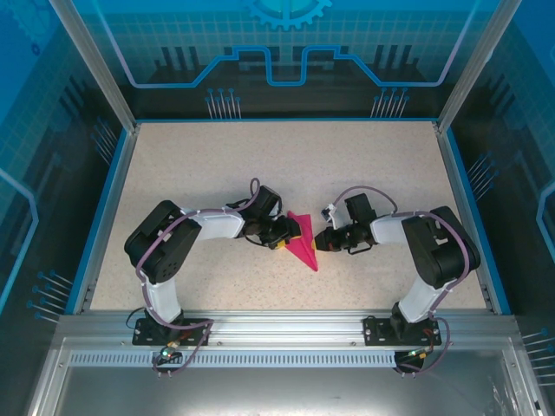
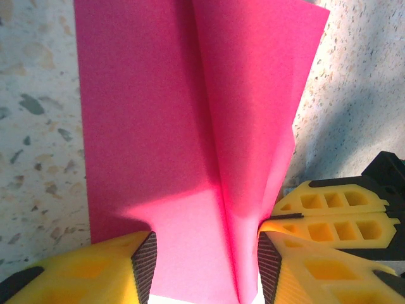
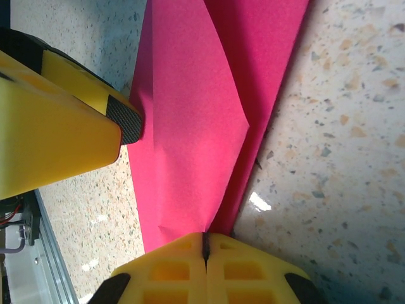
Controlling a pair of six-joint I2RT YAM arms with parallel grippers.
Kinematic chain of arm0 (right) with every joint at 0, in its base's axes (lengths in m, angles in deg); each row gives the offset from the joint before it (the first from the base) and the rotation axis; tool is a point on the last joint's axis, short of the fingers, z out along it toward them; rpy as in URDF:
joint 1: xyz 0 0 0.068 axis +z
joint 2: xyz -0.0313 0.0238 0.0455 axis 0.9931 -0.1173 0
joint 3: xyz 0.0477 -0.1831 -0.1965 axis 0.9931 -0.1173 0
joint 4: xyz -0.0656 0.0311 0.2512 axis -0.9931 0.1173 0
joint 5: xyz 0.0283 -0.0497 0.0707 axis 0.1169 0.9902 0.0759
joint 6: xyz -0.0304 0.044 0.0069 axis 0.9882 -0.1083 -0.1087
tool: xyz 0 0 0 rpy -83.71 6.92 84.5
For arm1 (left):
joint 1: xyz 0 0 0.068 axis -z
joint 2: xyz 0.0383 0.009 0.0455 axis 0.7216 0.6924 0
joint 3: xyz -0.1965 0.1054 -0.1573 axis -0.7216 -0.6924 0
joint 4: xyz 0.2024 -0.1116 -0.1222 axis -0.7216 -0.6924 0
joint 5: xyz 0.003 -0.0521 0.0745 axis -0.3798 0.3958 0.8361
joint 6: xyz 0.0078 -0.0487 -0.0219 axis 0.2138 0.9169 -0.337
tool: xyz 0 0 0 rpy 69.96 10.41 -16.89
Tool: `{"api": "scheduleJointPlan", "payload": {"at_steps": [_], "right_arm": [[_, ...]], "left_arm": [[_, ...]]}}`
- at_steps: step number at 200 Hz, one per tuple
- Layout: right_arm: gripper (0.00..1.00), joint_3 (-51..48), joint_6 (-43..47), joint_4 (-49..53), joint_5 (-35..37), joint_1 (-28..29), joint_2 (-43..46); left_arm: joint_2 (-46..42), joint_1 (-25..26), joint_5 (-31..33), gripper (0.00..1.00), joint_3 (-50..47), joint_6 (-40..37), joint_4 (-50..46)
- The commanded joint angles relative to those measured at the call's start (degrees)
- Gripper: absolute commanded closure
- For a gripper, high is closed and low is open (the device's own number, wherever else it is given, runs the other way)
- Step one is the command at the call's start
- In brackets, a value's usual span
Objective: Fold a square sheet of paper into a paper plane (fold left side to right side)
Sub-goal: Fourth fold the wing at the center of the table.
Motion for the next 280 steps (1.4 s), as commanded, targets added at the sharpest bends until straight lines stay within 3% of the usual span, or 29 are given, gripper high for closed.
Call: {"api": "scheduleJointPlan", "payload": {"at_steps": [1, 61, 113, 172, 280], "right_arm": [[1.00, 0.5, 1.3, 2.5, 1.3, -0.2, -2.1], [1.00, 1.2, 0.8, 6.1, 3.9, 0.0, -2.9], [1.00, 1.4, 0.8, 6.4, 4.2, 0.2, -3.4], [1.00, 1.4, 0.9, 6.6, 4.2, 0.4, -3.3], [1.00, 2.0, 1.4, 7.8, 4.0, 0.6, -2.7]], "left_arm": [[1.7, 0.7, 1.1, 0.50, 0.4, -0.7, -3.6], [-3.2, 0.7, 3.3, 0.50, 6.1, -5.1, -10.5], [1.8, 1.4, -1.8, 0.73, 12.0, -5.0, -8.5], [9.3, 2.6, -3.5, 0.74, 18.0, -5.4, -9.5], [12.4, 2.5, 1.5, 0.74, 15.1, -6.4, -12.0]]}}
